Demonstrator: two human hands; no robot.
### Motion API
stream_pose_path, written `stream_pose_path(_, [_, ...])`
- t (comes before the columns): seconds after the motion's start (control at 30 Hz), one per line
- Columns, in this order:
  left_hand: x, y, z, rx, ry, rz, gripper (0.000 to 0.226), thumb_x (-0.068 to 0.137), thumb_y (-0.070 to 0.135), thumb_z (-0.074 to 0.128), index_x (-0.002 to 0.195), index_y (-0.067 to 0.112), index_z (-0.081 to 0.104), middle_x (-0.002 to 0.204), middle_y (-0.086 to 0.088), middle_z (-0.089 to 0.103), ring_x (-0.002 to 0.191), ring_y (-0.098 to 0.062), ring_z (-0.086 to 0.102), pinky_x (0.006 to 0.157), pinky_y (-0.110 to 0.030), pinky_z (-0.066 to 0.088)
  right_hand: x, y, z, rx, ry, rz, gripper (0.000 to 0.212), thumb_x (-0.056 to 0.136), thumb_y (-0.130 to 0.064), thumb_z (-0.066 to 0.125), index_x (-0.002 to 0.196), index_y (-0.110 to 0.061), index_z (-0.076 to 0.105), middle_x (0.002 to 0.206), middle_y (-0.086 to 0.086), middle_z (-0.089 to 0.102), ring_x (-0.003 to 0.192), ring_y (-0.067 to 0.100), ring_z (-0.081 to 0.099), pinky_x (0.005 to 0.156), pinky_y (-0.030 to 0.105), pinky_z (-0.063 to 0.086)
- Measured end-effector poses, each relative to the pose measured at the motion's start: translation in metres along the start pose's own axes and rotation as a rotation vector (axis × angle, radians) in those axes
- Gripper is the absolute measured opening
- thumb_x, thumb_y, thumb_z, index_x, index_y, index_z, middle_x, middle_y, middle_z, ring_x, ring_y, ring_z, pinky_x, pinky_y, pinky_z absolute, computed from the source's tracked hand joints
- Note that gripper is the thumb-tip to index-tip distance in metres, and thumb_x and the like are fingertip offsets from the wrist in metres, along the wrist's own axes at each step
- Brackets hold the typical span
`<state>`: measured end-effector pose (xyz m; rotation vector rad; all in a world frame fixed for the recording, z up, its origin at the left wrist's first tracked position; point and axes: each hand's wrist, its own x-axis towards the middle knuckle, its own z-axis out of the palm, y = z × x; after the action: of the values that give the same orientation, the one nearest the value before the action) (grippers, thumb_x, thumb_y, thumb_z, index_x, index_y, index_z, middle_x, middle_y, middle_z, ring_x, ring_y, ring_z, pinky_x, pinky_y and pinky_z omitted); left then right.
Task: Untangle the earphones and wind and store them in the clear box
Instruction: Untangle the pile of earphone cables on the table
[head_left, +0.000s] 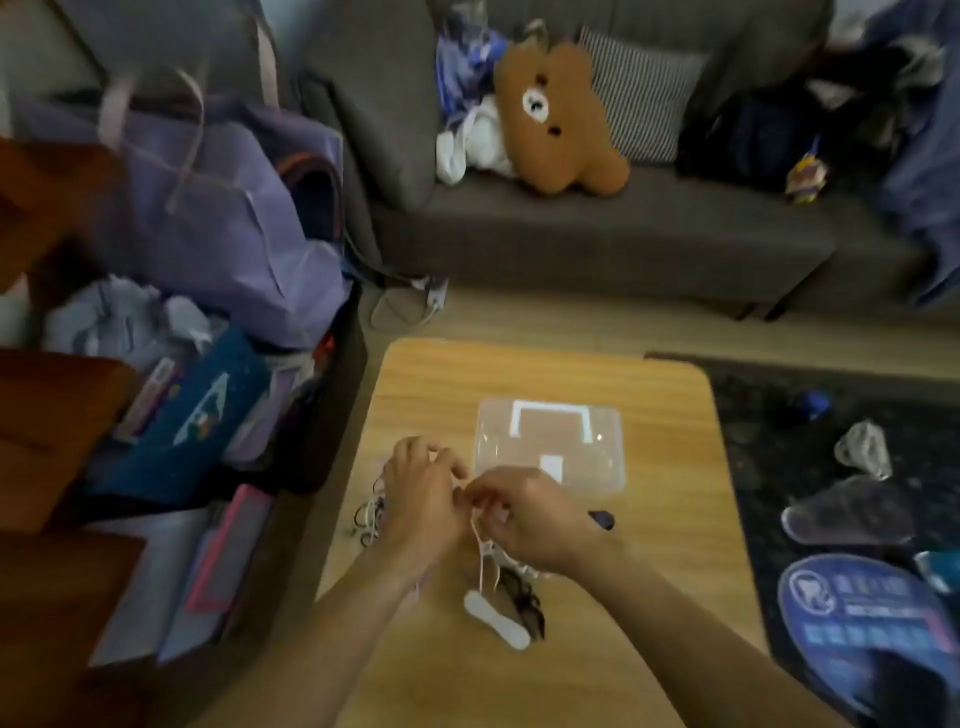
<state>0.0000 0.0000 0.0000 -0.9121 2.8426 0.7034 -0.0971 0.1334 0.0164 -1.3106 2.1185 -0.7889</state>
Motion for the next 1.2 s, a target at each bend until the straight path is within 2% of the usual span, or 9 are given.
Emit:
stream_pose_path(0.13, [-0.009,-0.046,0.051,0.138,-0.015,-0.146,0.056,0.085,0.048,0.063,0.136,0.034,0.044,0.152,-0.004,0.023,0.143,-0.03,0.016,0.116,-0.046,0.022,0.005,0.036,0.061,-0.162,-0.015,-0.089,0.036,0.095,-0.024,0.06,0.131,-0.022,0.059,0.125,0.0,0.059,0.108,0.024,0.061,0.084,0.041,0.054])
stream_pose_path(0.2, [-0.009,-0.062,0.07,0.139,0.039,-0.159,0.057,0.089,0.047,0.06,0.14,0.032,0.04,0.148,-0.006,0.03,0.138,-0.029,0.025,0.11,-0.044,0.029,0.017,0.05,0.09,-0.199,0.023,-0.096,0.049,0.097,-0.03,0.057,0.143,-0.025,0.045,0.136,0.001,0.05,0.108,0.026,0.061,0.084,0.041,0.054])
stream_pose_path(0.33, [0.005,-0.072,0.083,0.02,0.224,-0.028,0.038,0.087,0.026,0.067,0.121,0.022,0.049,0.128,-0.003,0.05,0.12,-0.026,0.043,0.09,-0.037,0.042,0.046,0.061,0.12,-0.371,0.095,-0.241,0.055,0.094,-0.029,0.046,0.148,-0.022,0.039,0.121,0.006,0.059,0.091,0.03,0.062,0.068,0.039,0.05])
stream_pose_path(0.47, [0.017,-0.079,0.086,-0.113,0.364,0.047,0.015,0.089,0.015,0.06,0.1,0.017,0.049,0.105,-0.001,0.055,0.105,-0.024,0.05,0.078,-0.035,0.042,0.062,0.061,0.127,-0.442,0.17,-0.314,0.062,0.091,-0.023,0.056,0.15,-0.023,0.036,0.119,0.003,0.06,0.095,0.029,0.061,0.064,0.037,0.044])
stream_pose_path(0.63, [0.023,-0.09,0.089,-0.266,0.466,0.029,0.016,0.084,0.016,0.066,0.084,0.016,0.05,0.081,0.005,0.058,0.078,-0.024,0.055,0.064,-0.036,0.04,0.058,0.065,0.121,-0.449,0.25,-0.325,0.034,0.088,-0.038,0.062,0.117,-0.022,0.054,0.102,-0.001,0.068,0.091,0.03,0.064,0.066,0.034,0.04])
stream_pose_path(0.77, [0.009,-0.1,0.093,-0.425,0.522,0.011,0.026,0.081,0.013,0.071,0.088,0.018,0.046,0.078,0.007,0.054,0.069,-0.013,0.052,0.057,-0.023,0.037,0.04,0.068,0.123,-0.477,0.267,-0.326,0.028,0.089,-0.046,0.068,0.103,-0.022,0.061,0.093,-0.006,0.063,0.083,0.021,0.061,0.068,0.032,0.044])
stream_pose_path(0.87, [-0.003,-0.109,0.097,-0.43,0.488,0.11,0.029,0.081,0.014,0.076,0.099,0.018,0.054,0.087,0.01,0.056,0.08,-0.006,0.055,0.064,-0.01,0.039,0.028,0.068,0.12,-0.391,0.295,-0.258,0.017,0.091,-0.038,0.07,0.098,-0.023,0.066,0.089,-0.01,0.055,0.076,0.008,0.053,0.068,0.025,0.045])
stream_pose_path(1.0, [-0.011,-0.124,0.097,-0.234,0.524,0.327,0.029,0.079,0.019,0.08,0.107,0.02,0.07,0.102,0.006,0.064,0.104,-0.021,0.051,0.088,-0.034,0.043,0.021,0.055,0.119,-0.173,0.42,-0.099,0.005,0.091,-0.03,0.072,0.091,-0.026,0.069,0.084,-0.013,0.064,0.076,0.001,0.059,0.068,0.015,0.046])
stream_pose_path(1.2, [-0.024,-0.14,0.083,-0.179,0.54,0.237,0.049,0.073,0.068,0.072,0.106,0.032,0.069,0.126,0.007,0.046,0.124,-0.016,0.032,0.098,-0.037,0.025,0.014,0.032,0.13,0.225,0.494,0.09,0.007,0.085,-0.024,0.079,0.081,-0.022,0.073,0.089,-0.01,0.073,0.085,0.003,0.067,0.077,0.021,0.052])
